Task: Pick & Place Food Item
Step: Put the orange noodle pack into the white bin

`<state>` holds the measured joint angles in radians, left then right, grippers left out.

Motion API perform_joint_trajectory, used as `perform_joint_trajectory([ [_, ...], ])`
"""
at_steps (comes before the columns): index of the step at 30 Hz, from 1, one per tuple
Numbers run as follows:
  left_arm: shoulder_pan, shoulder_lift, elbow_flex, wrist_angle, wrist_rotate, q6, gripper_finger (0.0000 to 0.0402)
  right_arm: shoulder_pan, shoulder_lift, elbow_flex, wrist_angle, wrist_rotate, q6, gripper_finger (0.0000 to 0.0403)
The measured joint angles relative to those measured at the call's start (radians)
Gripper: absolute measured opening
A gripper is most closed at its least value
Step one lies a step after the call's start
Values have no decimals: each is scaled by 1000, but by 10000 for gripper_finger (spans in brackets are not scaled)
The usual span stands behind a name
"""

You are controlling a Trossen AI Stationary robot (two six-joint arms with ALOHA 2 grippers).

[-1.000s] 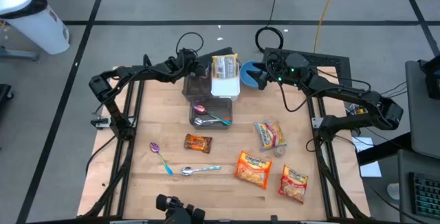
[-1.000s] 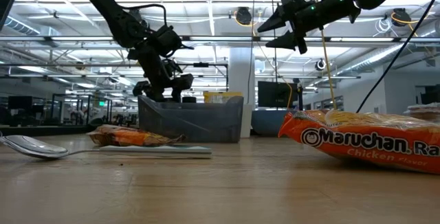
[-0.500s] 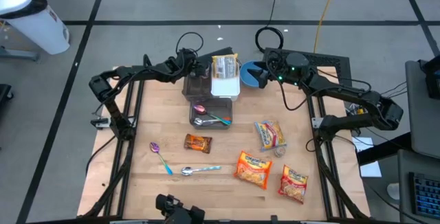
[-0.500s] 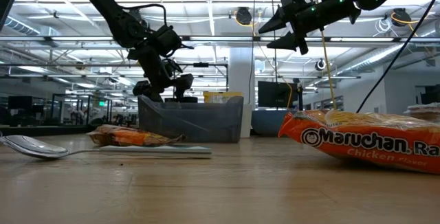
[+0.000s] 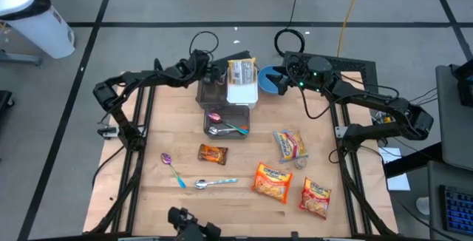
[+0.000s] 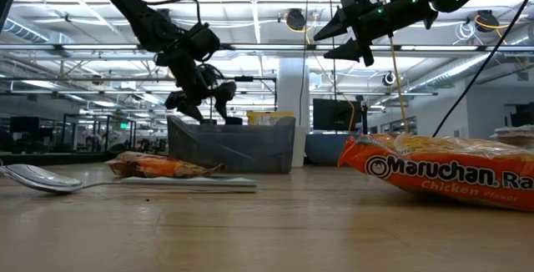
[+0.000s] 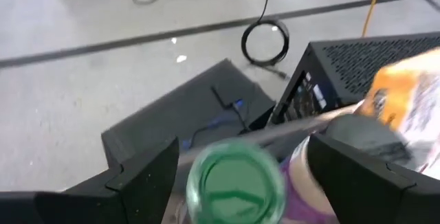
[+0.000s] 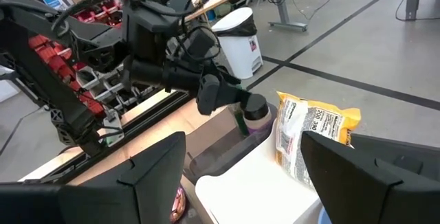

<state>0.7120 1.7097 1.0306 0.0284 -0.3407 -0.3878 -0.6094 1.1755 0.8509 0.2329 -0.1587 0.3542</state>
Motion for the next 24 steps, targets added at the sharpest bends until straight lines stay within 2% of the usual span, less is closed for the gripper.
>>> perform_joint_trajectory([
  [7,0,-10,74,-42,-1,68,335,0,0,0,1,0,0,281],
  [14,0,-11,234,-183,26,172,328,0,0,0,1,0,4,281],
  [18,0,-11,359,-289,130,210,278,0,0,0,1,0,4,281],
  [24,-10,-58,515,-382,377,241,154,0,0,0,0,0,4,281],
])
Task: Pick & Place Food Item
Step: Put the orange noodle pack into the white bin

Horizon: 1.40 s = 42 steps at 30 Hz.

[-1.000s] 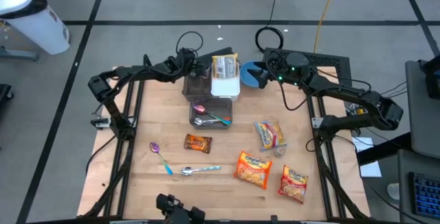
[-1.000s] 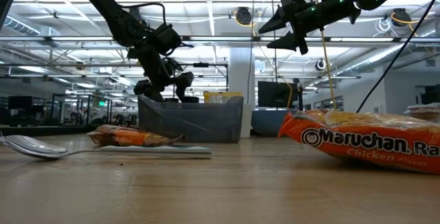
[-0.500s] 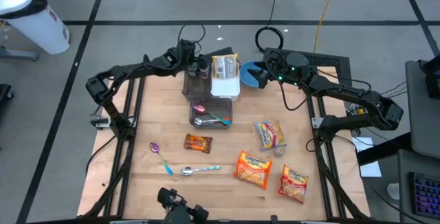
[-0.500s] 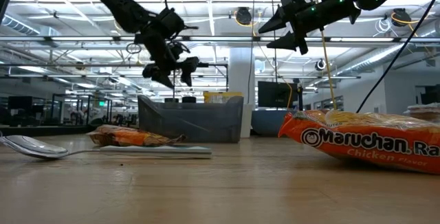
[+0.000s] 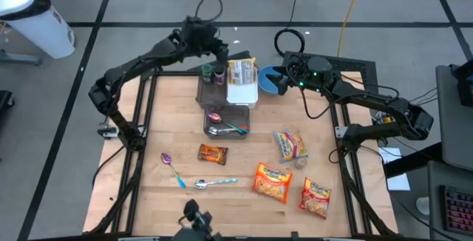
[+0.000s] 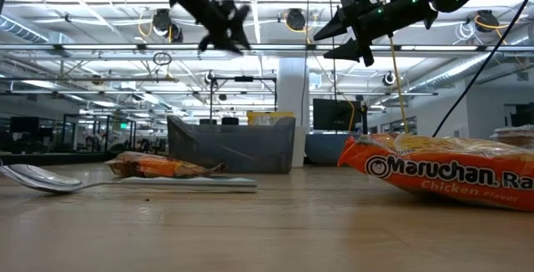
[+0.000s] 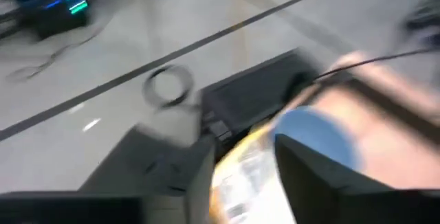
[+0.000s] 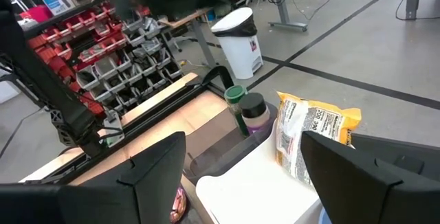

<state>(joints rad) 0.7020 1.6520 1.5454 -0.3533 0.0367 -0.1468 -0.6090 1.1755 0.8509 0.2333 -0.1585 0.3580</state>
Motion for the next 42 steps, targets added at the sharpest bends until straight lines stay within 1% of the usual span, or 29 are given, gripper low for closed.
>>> perform_joint_trajectory([
  [2,-9,-51,1,7,70,0,116,0,0,0,0,0,0,281],
  [3,-13,-77,1,12,90,1,100,0,0,0,0,0,3,281],
  [5,-21,-130,-1,11,112,13,71,0,0,0,1,0,18,281],
  [8,-23,-224,-41,15,140,27,39,0,0,0,2,0,38,281],
  [11,-23,-334,-131,39,172,29,16,3,0,0,13,0,63,281],
  [13,-23,-416,-227,85,190,4,6,10,0,0,29,0,72,281],
  [16,-23,-547,-397,214,221,-69,7,30,0,0,51,-1,67,280],
  [19,-24,-671,-565,356,248,-167,26,58,0,0,54,-2,48,271],
  [21,-28,-746,-653,420,256,-209,40,79,0,0,54,-1,41,256],
  [24,-39,-841,-743,461,253,-248,59,104,0,0,54,-1,41,224],
  [30,-57,-948,-838,455,251,-285,81,135,-1,0,54,-3,41,135],
  [32,-57,-961,-853,455,252,-294,82,145,-9,0,52,-8,39,101],
  [36,-57,-963,-865,453,252,-305,76,166,-34,0,54,-63,6,26],
  [37,-57,-960,-865,454,251,-301,74,169,-43,0,52,-81,-4,14],
  [38,-57,-959,-865,456,251,-301,72,175,-51,0,52,-93,-12,7],
  [42,-57,-959,-865,455,251,-303,67,191,-83,0,50,-109,-6,15],
])
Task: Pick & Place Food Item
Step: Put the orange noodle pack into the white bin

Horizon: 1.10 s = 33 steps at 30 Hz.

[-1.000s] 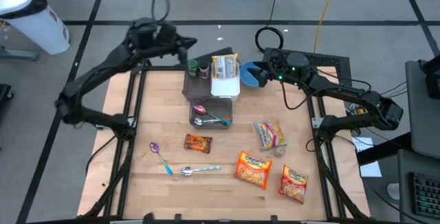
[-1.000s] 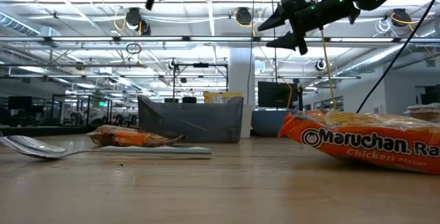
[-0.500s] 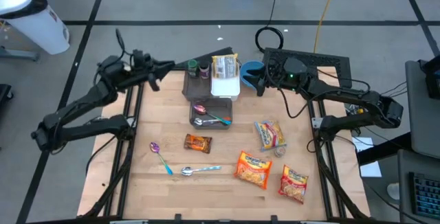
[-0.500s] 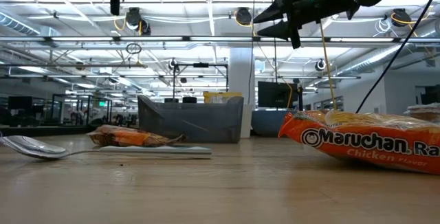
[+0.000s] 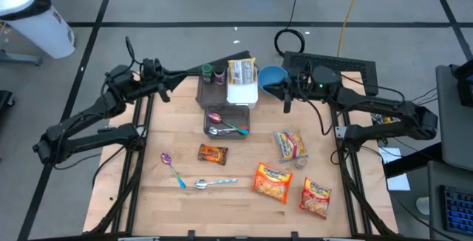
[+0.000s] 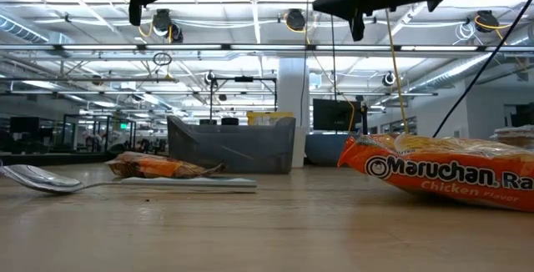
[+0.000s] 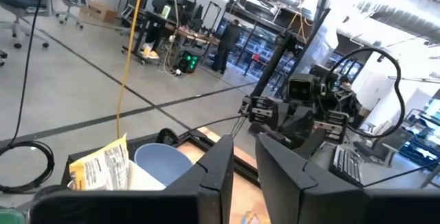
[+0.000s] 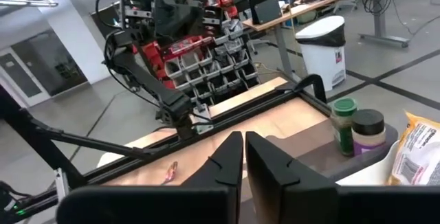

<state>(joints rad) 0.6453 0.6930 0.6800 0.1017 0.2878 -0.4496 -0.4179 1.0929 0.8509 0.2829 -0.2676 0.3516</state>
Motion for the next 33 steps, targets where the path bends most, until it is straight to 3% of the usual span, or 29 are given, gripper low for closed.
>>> perform_joint_trajectory([
  [10,0,0,0,0,0,0,65,35,-19,0,-12,-79,8,5],
  [33,0,0,0,0,-1,0,65,80,-19,0,-130,-82,26,4],
])
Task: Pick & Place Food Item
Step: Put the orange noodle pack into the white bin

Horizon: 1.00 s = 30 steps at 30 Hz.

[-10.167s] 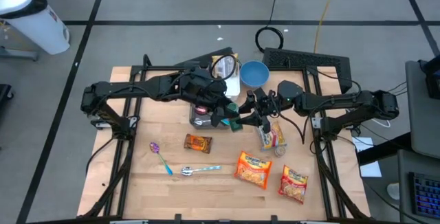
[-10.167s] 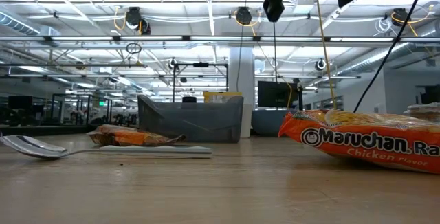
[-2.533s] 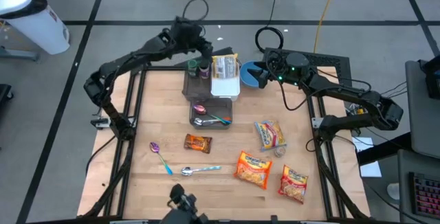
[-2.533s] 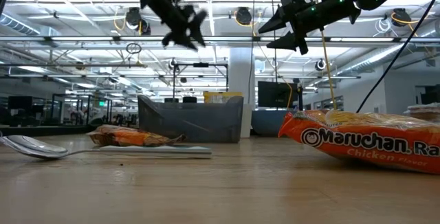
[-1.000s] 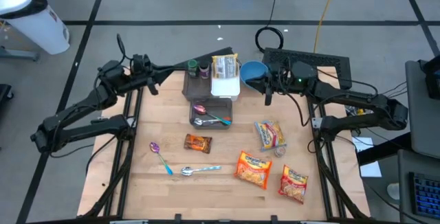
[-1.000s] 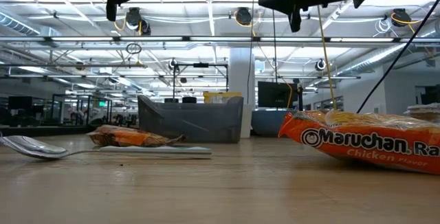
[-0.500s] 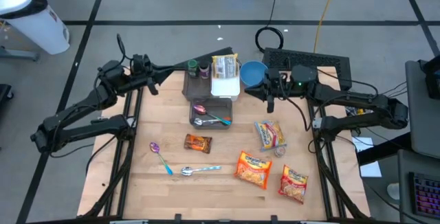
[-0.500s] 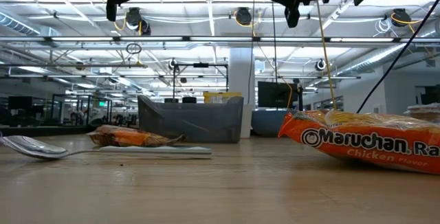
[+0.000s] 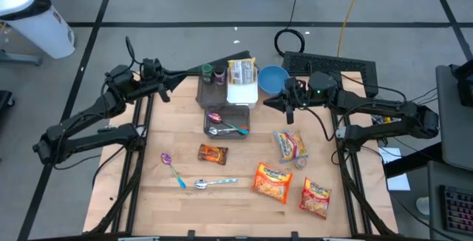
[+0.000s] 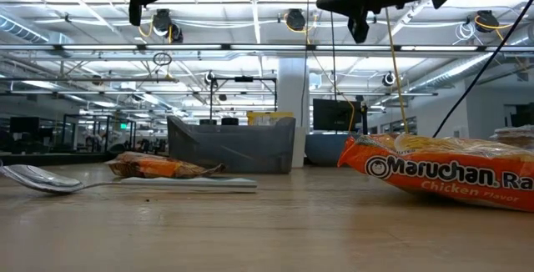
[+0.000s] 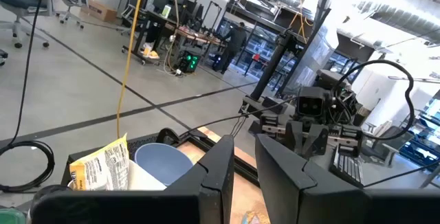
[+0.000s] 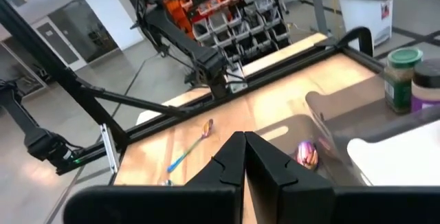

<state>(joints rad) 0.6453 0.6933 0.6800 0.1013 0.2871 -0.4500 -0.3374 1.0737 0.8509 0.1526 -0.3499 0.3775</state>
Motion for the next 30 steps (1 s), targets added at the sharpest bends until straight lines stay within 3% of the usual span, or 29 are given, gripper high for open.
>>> perform_joint_trajectory([
  [30,0,0,0,0,0,0,65,12,0,0,1,5,-31,4],
])
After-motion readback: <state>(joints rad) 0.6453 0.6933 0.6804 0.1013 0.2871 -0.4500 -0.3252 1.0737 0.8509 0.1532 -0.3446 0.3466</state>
